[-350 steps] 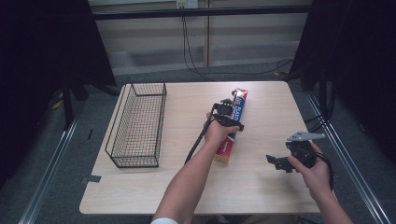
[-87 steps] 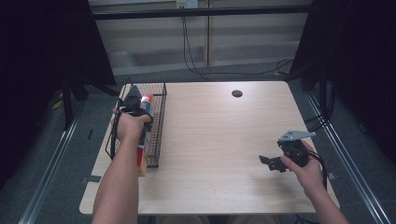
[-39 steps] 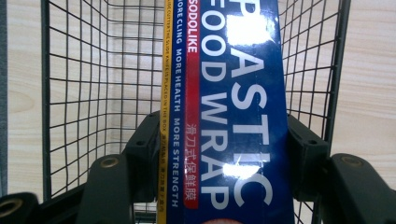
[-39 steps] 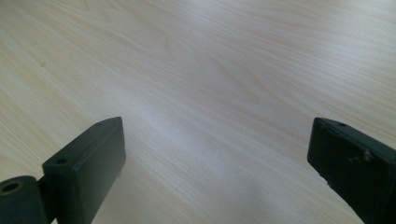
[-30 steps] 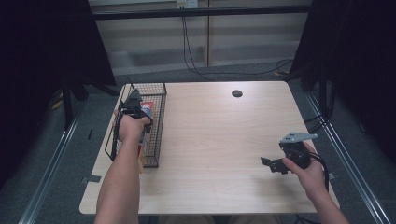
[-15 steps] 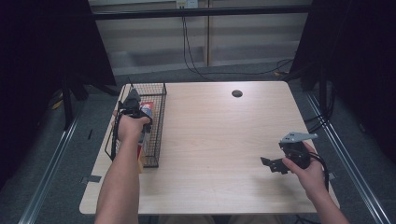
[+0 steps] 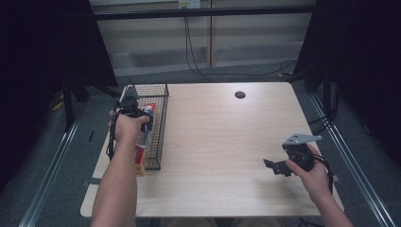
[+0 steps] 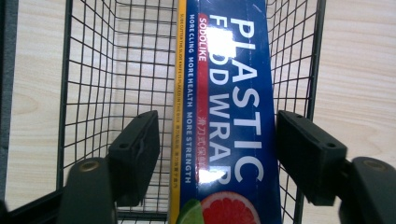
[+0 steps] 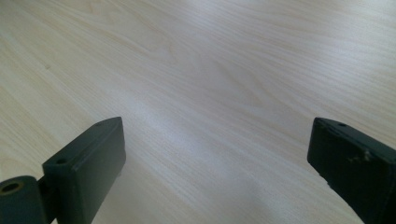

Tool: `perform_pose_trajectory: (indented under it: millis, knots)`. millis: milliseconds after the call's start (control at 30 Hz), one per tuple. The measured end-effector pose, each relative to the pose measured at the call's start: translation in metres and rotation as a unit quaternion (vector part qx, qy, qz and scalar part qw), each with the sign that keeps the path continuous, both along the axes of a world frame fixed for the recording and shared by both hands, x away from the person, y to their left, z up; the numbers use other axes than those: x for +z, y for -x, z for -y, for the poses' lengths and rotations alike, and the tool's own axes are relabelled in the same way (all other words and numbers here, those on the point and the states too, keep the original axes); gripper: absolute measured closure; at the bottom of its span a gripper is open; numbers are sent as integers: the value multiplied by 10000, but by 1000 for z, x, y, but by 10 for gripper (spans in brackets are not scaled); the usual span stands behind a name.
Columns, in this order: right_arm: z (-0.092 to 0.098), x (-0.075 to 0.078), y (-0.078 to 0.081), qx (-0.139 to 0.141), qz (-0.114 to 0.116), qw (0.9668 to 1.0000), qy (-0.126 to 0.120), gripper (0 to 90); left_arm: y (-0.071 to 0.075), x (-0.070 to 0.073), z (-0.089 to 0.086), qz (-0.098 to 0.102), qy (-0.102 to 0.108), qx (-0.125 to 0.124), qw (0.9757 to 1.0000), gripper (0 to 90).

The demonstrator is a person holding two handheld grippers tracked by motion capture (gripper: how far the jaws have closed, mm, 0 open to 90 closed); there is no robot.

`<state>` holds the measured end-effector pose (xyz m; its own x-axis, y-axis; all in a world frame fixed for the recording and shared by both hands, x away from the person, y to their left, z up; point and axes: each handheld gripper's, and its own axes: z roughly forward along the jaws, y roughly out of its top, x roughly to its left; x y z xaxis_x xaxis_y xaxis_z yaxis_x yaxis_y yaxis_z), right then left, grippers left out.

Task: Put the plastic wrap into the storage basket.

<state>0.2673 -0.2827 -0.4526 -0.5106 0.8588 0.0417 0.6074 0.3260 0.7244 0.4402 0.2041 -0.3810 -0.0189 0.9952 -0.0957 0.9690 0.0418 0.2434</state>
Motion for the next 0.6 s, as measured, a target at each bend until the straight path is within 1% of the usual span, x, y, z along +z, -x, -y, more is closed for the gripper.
perform_pose_trajectory:
  millis: [67, 133, 167, 233, 367, 467, 500, 567, 600]
  knots:
    - [-1, 0, 0, 1, 3, 10000, 2, 42, 1, 2, -1, -3, 72, 12, 10000, 295]
    - [-1, 1, 0, 3, 16, 10000, 6, 42, 2, 5, -1, 38, 112, 25, 9999, 277]
    - [-1, 1, 0, 17, 16, 10000, -4, 42, 2, 6, -2, 48, 113, -36, 9999, 275]
    - [-1, 1, 0, 14, 15, 10000, -5, 42, 2, 9, -2, 93, 168, 39, 9998, 268]
    - [-1, 1, 1, 10, 33, 10000, 0, 42, 3, 13, -1, 130, 169, 29, 9998, 259]
    - [0, 2, 1, 9, 26, 10000, -9, 42, 4, 17, -1, 162, 286, -6, 9995, 250]
    - [0, 2, 1, 10, 27, 10000, -11, 42, 4, 19, -1, 154, 270, -50, 9995, 249]
    - [0, 2, 1, 11, 26, 10000, -9, 42, 4, 22, 2, 193, 273, -47, 9994, 247]
    - [0, 2, 1, 11, 29, 10000, -8, 42, 4, 24, 2, 202, 259, -111, 9994, 246]
